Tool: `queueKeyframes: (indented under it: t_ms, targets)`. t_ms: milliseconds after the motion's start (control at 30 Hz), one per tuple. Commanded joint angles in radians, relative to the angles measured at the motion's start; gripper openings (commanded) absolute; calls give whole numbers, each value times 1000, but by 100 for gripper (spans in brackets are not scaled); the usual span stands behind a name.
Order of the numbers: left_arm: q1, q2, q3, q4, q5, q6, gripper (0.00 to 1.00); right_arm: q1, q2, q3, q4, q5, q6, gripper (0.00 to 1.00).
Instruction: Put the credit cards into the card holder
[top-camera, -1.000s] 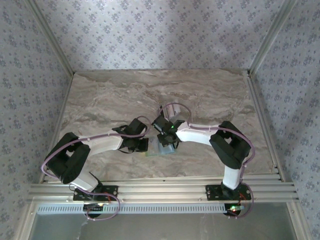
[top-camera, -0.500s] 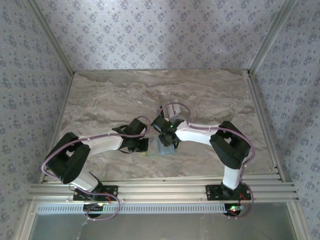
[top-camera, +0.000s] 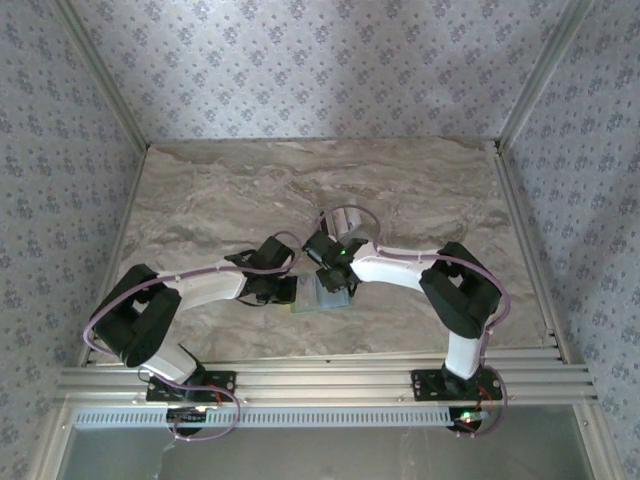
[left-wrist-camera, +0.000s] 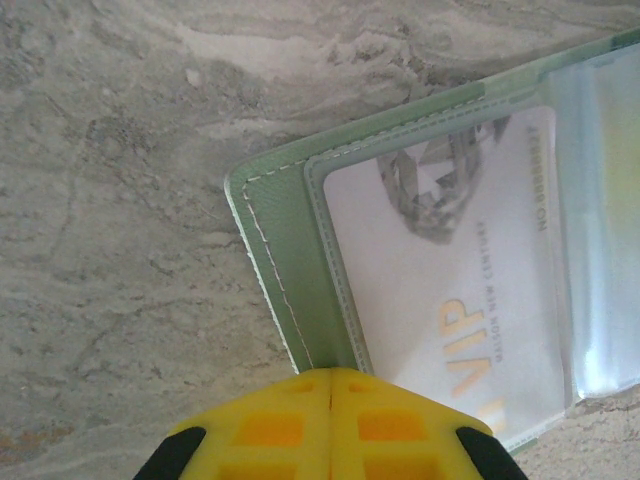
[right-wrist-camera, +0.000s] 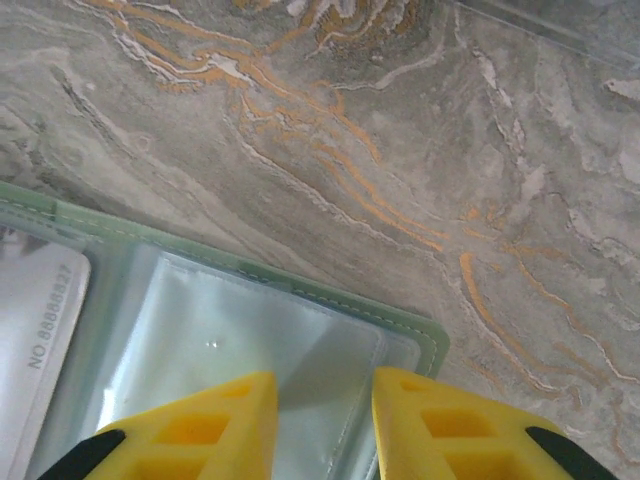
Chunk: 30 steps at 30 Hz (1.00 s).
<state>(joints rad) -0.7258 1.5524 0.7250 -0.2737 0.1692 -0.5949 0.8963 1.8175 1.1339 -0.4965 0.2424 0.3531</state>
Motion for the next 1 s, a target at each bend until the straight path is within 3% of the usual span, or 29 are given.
queueKeyframes:
  t_ms: [0, 833, 967]
  targets:
    - [-9, 86, -30, 31, 13, 15, 6, -3, -21, 14, 18, -20, -23, 34]
    - [-8, 82, -33, 31, 16, 16, 6, -67, 51, -31, 36, -185, 7, 34]
    - [-7, 81, -30, 32, 17, 15, 6, -78, 59, -47, 57, -215, 4, 30]
